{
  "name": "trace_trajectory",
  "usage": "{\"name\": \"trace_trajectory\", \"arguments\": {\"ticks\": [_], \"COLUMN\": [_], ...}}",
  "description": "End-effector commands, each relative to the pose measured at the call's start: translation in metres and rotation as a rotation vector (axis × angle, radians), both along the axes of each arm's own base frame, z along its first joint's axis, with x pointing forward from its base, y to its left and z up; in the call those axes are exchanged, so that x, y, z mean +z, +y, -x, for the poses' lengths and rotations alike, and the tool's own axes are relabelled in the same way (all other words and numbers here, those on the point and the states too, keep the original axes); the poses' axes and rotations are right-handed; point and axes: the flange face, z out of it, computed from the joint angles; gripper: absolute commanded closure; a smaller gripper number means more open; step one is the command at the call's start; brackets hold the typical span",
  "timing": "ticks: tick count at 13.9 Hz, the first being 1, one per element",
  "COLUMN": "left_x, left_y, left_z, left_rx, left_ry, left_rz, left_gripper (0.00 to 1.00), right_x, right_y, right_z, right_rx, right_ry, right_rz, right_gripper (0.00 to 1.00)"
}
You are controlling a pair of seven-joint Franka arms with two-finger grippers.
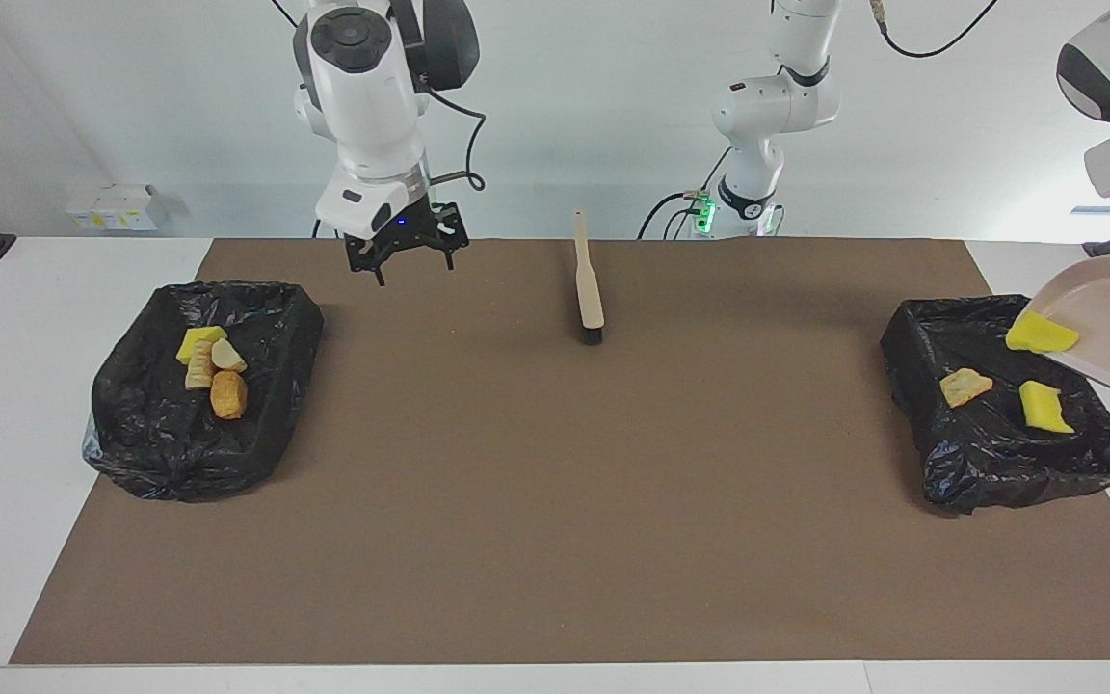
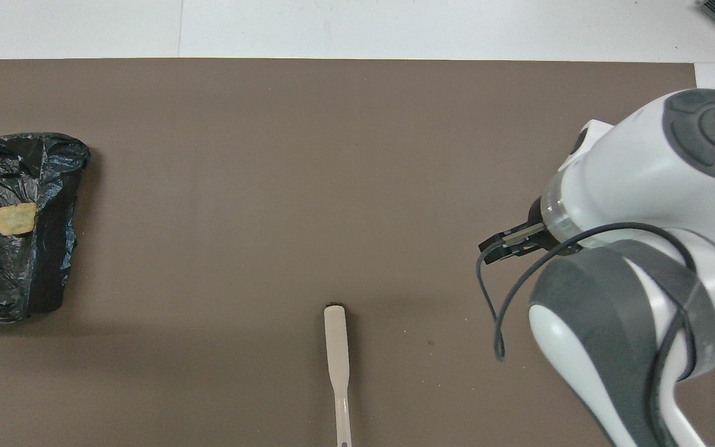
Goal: Sweep and dump trash in bin
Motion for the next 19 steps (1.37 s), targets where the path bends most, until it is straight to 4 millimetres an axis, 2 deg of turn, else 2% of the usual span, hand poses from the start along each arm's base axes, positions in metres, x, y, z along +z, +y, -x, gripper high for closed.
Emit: {"name": "trace_trajectory", "arguments": {"ticks": [1, 2, 3, 5, 8, 11, 13, 16, 18, 19], "left_x": [0.001, 0.001, 0.003, 0.007, 0.007, 0.027, 0.038, 0.037, 0.035, 0.031], "left_y": [-0.014, -0.016, -0.028, -0.044, -0.051, -0.059, -0.061, -0.071, -0.089, -0.112], "left_z": [-0.001, -0.001, -0.004, -0.011, -0.015, -0.024, -0.023, -0.013, -0.004, -0.002], "left_rx": [0.021, 0.025, 0.019, -0.022, -0.038, -0.082, -0.056, 0.022, 0.156, 0.230], "left_ry": [0.017, 0.033, 0.052, 0.058, 0.060, 0.070, -0.002, -0.046, -0.104, -0.128], "left_rz": [-0.047, -0.054, -0.075, -0.128, -0.123, -0.075, 0.116, 0.282, 0.383, 0.417], "left_gripper": [1.00, 1.00, 1.00, 1.00, 1.00, 1.00, 1.00, 1.00, 1.00, 1.00], "right_x": [0.008, 0.015, 0.025, 0.030, 0.048, 0.053, 0.055, 0.071, 0.075, 0.076], "right_y": [-0.040, -0.057, -0.070, -0.096, -0.131, -0.173, -0.177, -0.169, -0.161, -0.160], "right_z": [-0.007, -0.012, -0.016, -0.020, -0.024, -0.024, -0.023, -0.009, 0.001, 0.002], "right_rx": [0.024, -0.003, -0.032, -0.071, -0.153, -0.214, -0.237, -0.306, -0.343, -0.345], "right_ry": [0.000, -0.020, -0.045, -0.059, -0.097, -0.109, -0.108, -0.126, -0.098, -0.093], "right_rz": [0.019, 0.016, 0.015, 0.043, 0.037, 0.042, 0.029, 0.023, 0.029, 0.030], "right_gripper": [0.00, 0.00, 0.00, 0.00, 0.00, 0.00, 0.00, 0.00, 0.00, 0.00]}}
